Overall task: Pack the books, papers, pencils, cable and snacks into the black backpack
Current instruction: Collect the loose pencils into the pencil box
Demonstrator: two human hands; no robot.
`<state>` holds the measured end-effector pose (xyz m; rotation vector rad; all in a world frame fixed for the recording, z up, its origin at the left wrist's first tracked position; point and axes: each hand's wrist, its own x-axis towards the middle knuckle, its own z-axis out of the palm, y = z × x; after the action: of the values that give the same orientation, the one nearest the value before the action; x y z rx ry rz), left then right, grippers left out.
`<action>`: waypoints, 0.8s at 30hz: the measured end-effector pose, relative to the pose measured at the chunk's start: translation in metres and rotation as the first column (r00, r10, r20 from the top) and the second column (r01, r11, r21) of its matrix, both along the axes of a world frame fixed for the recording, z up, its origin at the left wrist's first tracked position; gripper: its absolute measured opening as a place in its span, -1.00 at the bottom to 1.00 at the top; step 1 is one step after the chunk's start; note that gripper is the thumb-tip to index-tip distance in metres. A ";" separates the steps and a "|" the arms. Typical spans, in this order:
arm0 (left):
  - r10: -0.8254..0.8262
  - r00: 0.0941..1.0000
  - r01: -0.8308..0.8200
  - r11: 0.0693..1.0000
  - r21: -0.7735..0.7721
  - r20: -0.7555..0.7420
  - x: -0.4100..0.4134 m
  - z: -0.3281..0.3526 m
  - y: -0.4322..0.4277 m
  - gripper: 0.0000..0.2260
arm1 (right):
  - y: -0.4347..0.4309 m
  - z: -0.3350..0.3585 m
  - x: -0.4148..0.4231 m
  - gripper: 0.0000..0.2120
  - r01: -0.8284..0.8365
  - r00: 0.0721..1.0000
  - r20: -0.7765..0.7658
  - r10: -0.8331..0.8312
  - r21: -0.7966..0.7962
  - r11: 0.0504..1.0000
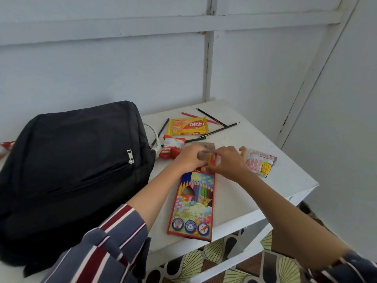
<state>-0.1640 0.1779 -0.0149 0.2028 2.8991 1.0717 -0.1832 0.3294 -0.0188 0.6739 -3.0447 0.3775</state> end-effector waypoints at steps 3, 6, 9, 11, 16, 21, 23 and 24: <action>-0.030 0.998 0.032 0.999 -0.042 0.049 -0.002 0.001 0.005 -0.67 | 0.004 0.004 -0.004 -0.49 -0.004 1.000 0.026 0.003 0.043 0.999; -0.033 0.996 0.040 0.996 -0.084 0.086 -0.007 0.001 0.011 -0.70 | 0.006 0.009 -0.010 -0.52 -0.004 0.999 0.050 -0.002 0.121 0.993; 0.004 0.997 -0.002 1.000 -0.029 0.076 -0.011 0.004 0.015 -0.78 | 0.007 0.012 -0.015 -0.53 -0.007 0.997 0.083 -0.004 0.135 0.991; 0.080 0.997 -0.080 0.996 0.032 -0.003 -0.015 0.009 0.014 -0.79 | 0.009 0.016 -0.018 -0.50 -0.018 0.992 0.123 0.005 0.105 0.994; 0.346 0.915 -0.334 0.938 0.090 -0.209 -0.041 0.014 -0.013 -0.83 | 0.021 0.035 -0.050 -0.53 0.158 0.973 0.193 -0.130 -0.138 0.978; 0.366 0.914 -0.404 0.857 -0.319 -0.174 -0.066 0.012 -0.024 -0.90 | 0.015 0.033 -0.106 -0.78 0.439 0.894 0.272 -0.357 -0.363 0.822; 0.347 0.931 -0.363 0.831 -0.421 -0.115 -0.072 0.009 -0.024 -0.86 | 0.005 0.028 -0.119 -0.83 0.481 0.867 0.323 -0.380 -0.337 0.809; 0.331 0.940 -0.331 0.828 -0.452 -0.083 -0.073 0.010 -0.025 -0.83 | 0.000 0.026 -0.124 -0.85 0.492 0.858 0.337 -0.388 -0.320 0.810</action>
<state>-0.2366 0.1530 -0.0054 -0.3328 3.1513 0.3614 -0.3067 0.3291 0.0074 -0.1283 -3.0557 1.0945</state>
